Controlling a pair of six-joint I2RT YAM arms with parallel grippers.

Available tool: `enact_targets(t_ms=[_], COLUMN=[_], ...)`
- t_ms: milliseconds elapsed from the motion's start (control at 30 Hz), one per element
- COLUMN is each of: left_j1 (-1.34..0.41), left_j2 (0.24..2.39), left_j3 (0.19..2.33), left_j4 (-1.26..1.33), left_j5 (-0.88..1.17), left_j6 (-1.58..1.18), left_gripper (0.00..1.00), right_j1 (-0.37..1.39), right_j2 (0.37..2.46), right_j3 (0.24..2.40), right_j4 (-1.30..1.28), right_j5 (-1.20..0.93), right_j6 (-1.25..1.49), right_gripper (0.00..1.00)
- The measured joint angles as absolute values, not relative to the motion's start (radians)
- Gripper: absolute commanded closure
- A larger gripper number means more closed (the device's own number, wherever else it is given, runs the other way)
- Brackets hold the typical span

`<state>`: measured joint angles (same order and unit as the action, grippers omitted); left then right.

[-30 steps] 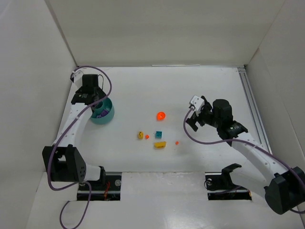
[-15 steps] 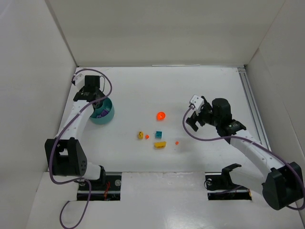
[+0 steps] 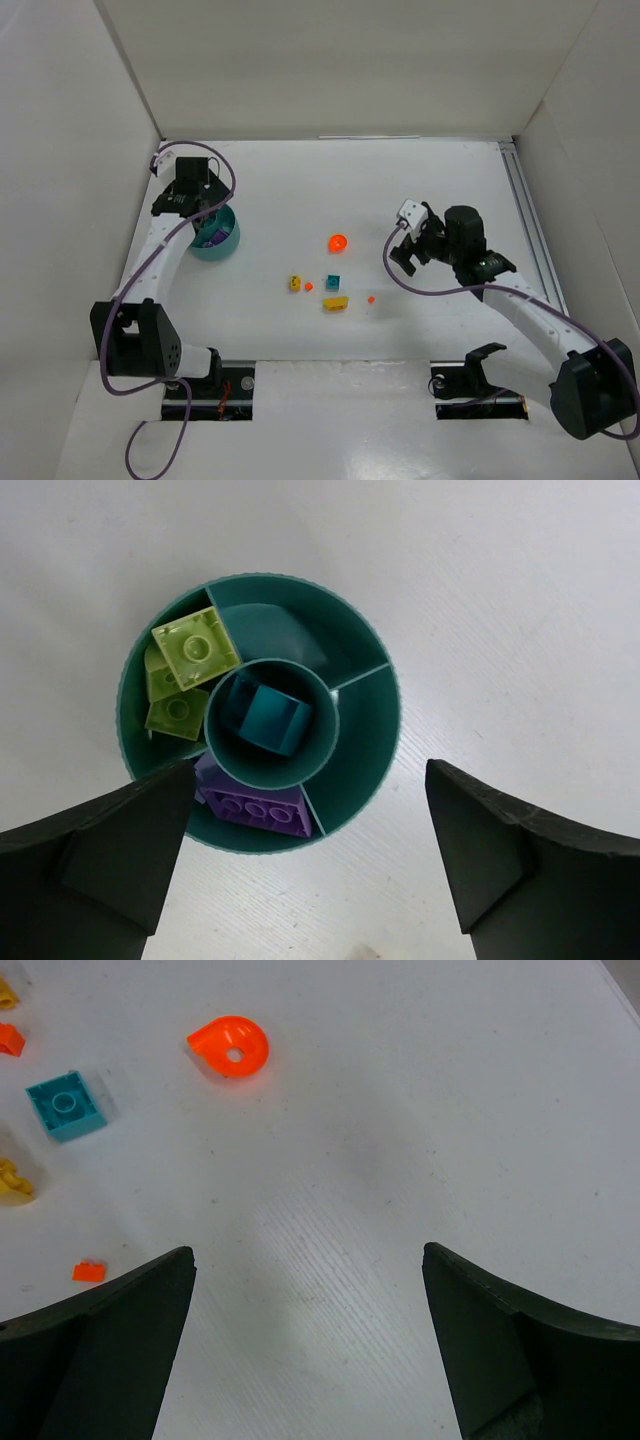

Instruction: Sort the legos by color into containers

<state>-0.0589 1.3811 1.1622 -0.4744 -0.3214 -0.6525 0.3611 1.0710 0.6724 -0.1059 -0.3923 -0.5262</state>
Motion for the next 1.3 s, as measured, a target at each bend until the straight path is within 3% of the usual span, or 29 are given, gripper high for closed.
enact_targets(t_ms=[167,533,733,800,1100,1200,1233,1300], left_j1=[-0.174,-0.768,-0.838,-0.862,-0.928,-0.937,-0.945,-0.963], left_j2=[1.305,1.391,1.503,1.535,1.657,1.686,1.692,1.704], left_j3=[1.163,1.113,1.062,1.061,1.063,1.063,1.063,1.063], left_j4=[-0.442,-0.271,-0.235,-0.226,-0.245,-0.262,-0.265,-0.268], left_j5=[-0.312,-0.256,-0.195,-0.196,-0.235,-0.261,-0.267,-0.274], left_j6=[-0.635,-0.48,-0.445,-0.443,-0.486,-0.51,-0.516,-0.528], left_gripper=[0.0,0.05,0.08,0.14,0.22,0.33,0.41,0.44], right_j1=[0.358,0.29,0.179,0.157,0.142,0.142,0.142,0.142], right_j2=[1.044,0.981,0.955,0.927,0.821,0.81,0.81,0.81], right_j3=[0.67,0.623,0.582,0.566,0.556,0.556,0.556,0.556], right_j4=[-0.106,-0.239,-0.354,-0.382,-0.439,-0.45,-0.451,-0.458], right_j5=[-0.392,-0.175,-0.054,-0.042,0.009,0.019,0.02,0.023], right_j6=[-0.515,-0.354,-0.283,-0.272,-0.257,-0.257,-0.257,-0.257], right_gripper=[0.0,0.0,0.0,0.0,0.0,0.0,0.0,0.0])
